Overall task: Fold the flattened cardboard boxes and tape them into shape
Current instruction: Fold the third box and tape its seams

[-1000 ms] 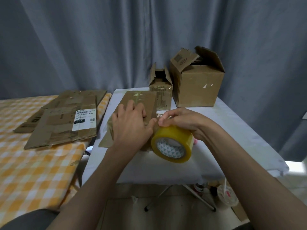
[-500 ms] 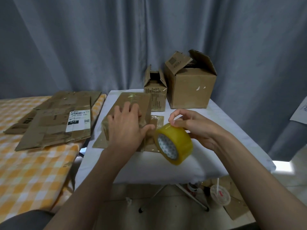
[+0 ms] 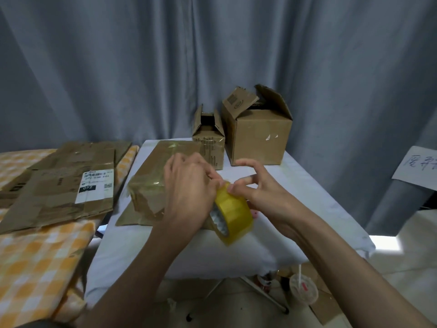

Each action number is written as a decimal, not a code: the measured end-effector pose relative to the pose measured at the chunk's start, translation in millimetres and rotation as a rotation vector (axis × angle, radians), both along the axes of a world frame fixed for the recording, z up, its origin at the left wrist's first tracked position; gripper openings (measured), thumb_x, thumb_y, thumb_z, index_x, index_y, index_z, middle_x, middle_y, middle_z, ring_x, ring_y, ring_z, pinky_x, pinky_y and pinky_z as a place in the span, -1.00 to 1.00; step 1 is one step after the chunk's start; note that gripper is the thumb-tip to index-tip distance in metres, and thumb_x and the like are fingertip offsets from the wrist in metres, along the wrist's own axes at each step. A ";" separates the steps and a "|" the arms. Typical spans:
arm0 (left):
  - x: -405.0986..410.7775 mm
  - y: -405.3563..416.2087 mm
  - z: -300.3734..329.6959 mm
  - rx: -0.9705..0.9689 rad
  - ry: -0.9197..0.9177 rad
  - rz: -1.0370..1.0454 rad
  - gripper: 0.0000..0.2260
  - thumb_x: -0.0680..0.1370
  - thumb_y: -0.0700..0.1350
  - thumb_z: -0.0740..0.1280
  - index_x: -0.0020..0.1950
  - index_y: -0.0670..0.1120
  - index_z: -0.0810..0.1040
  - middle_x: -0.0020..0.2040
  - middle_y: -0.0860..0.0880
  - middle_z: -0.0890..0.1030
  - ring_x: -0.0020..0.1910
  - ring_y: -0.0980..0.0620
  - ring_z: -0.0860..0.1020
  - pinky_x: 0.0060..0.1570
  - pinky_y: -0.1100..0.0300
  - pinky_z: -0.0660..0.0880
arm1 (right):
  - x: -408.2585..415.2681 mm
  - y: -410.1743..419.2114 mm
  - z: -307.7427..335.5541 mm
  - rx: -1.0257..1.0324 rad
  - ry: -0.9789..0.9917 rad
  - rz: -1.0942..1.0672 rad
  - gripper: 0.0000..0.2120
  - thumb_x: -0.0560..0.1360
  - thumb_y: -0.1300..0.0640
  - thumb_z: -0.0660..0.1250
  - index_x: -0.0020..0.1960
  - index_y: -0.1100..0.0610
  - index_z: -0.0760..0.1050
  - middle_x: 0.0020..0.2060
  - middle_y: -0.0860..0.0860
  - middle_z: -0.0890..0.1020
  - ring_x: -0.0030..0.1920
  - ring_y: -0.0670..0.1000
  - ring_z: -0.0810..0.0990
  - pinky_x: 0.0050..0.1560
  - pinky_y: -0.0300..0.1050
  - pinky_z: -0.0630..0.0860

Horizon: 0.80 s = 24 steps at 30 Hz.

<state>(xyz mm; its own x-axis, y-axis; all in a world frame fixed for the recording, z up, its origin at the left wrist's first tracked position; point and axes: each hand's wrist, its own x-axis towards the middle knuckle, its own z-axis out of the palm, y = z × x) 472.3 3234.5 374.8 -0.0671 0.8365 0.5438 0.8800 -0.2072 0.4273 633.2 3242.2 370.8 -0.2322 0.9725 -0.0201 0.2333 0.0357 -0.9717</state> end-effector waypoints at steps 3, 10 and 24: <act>1.6 -0.1 -2.7 0.054 -0.012 0.032 -0.94 0.50 -0.05 0.43 -0.16 0.09 0.64 -0.07 0.15 0.45 0.01 0.14 0.25 0.23 0.13 0.15 | 1.6 -6.5 3.0 -0.055 0.000 0.121 -0.54 0.54 0.13 0.42 0.36 -0.16 0.39 -0.13 0.11 0.57 -0.23 -0.15 0.60 -0.24 -0.31 0.47; 8.8 -10.9 20.8 0.245 -0.063 -0.017 -0.92 0.46 0.06 0.34 -0.20 0.13 0.61 -0.07 0.17 0.43 0.01 0.23 0.19 0.07 0.26 0.04 | 5.9 -2.4 6.1 0.250 -0.057 -0.060 -0.87 0.60 0.07 0.35 0.03 -0.16 0.45 -0.15 0.15 0.55 -0.18 0.12 0.53 -0.21 0.00 0.51; 0.7 7.8 11.9 -0.051 -0.006 -0.016 -0.81 0.52 0.20 0.36 0.08 0.24 0.66 0.23 0.13 0.51 0.26 0.02 0.32 0.15 0.14 0.14 | 29.2 -2.6 11.8 0.280 -0.054 0.167 -0.92 0.64 0.12 0.29 0.05 0.01 0.38 -0.05 0.36 0.53 -0.15 0.07 0.49 -0.13 -0.02 0.44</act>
<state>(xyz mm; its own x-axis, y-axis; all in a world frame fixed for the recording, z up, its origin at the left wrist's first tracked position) 473.0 3242.2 386.7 -0.0565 0.8639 0.5005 0.8742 -0.1994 0.4428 662.5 3239.5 382.5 -0.3951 0.8904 0.2259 0.2527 0.3418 -0.9052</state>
